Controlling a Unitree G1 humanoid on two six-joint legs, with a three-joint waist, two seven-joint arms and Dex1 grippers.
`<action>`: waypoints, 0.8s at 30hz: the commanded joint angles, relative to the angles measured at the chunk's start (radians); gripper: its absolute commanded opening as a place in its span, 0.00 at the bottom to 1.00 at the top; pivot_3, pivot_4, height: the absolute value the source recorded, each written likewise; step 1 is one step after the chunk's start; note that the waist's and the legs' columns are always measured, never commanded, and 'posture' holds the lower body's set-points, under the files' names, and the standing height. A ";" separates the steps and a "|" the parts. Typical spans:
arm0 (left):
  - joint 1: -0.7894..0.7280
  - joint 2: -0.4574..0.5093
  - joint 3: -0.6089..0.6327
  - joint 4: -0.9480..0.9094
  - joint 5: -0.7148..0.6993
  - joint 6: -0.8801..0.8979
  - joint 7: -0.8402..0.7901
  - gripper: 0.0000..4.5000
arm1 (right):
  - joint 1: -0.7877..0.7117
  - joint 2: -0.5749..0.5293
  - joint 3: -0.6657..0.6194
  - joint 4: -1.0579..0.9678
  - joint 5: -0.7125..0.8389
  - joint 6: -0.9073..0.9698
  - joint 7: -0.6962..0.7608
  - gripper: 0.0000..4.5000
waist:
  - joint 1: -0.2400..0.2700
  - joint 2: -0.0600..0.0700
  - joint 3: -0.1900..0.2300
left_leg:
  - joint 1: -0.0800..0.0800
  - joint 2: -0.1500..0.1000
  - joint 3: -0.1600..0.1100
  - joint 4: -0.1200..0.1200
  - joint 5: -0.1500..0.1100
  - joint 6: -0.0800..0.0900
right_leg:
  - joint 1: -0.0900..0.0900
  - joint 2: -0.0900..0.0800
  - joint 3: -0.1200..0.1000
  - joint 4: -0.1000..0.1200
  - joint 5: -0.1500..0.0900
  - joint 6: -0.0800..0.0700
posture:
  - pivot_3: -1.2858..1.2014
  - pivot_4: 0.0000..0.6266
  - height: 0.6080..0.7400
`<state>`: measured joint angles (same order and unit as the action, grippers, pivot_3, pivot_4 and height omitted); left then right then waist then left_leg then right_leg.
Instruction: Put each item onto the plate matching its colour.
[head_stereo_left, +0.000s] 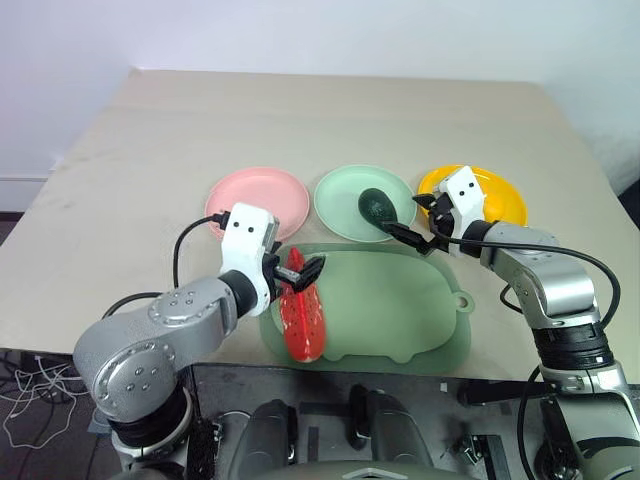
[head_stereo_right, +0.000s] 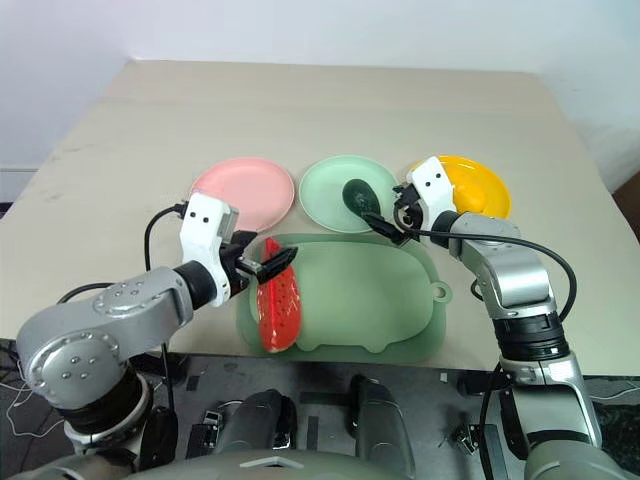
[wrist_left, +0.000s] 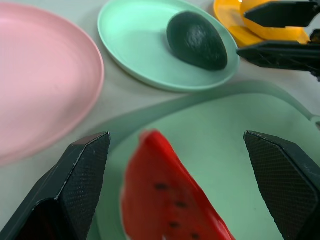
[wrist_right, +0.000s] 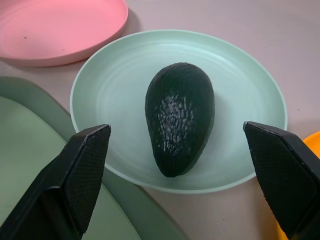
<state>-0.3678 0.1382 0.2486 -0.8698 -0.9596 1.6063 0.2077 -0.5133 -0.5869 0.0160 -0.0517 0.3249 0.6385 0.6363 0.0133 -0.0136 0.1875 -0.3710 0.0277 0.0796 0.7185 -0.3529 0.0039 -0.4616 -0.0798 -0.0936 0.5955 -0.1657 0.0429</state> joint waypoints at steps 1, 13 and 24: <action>0.017 -0.018 0.009 -0.029 -0.101 0.008 0.087 1.00 | -0.027 0.003 -0.023 -0.006 -0.003 -0.026 0.006 0.99 | 0.000 0.000 0.000 | 0.000 0.000 0.000 0.000 0.000 0.000 | 0.000 0.000 0.000 0.000 0.000 0.000 | 0.52 0.24 1.00; 0.095 -0.071 0.010 0.075 -0.309 0.008 0.350 1.00 | -0.036 0.012 -0.031 -0.006 -0.010 -0.035 -0.008 0.99 | 0.001 0.000 0.000 | 0.000 0.000 0.000 0.000 0.000 0.000 | 0.000 0.000 0.000 0.000 0.000 0.000 | 0.52 0.24 1.00; 0.117 0.071 -0.072 0.149 -0.531 -0.134 0.555 0.48 | -0.019 0.014 -0.037 -0.025 -0.007 -0.032 -0.028 1.00 | 0.001 0.000 0.000 | 0.002 0.000 0.000 0.000 0.002 -0.003 | 0.002 0.000 0.000 0.000 0.000 0.000 | 0.52 0.24 1.00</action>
<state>-0.2664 0.1897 0.2059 -0.7359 -1.4473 1.5005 0.7263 -0.5268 -0.5731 0.0159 -0.0378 0.3181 0.6241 0.6137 0.0141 -0.0132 0.1872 -0.3689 0.0273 0.0791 0.7183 -0.3511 0.0008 -0.4598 -0.0799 -0.0936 0.5958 -0.1658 0.0426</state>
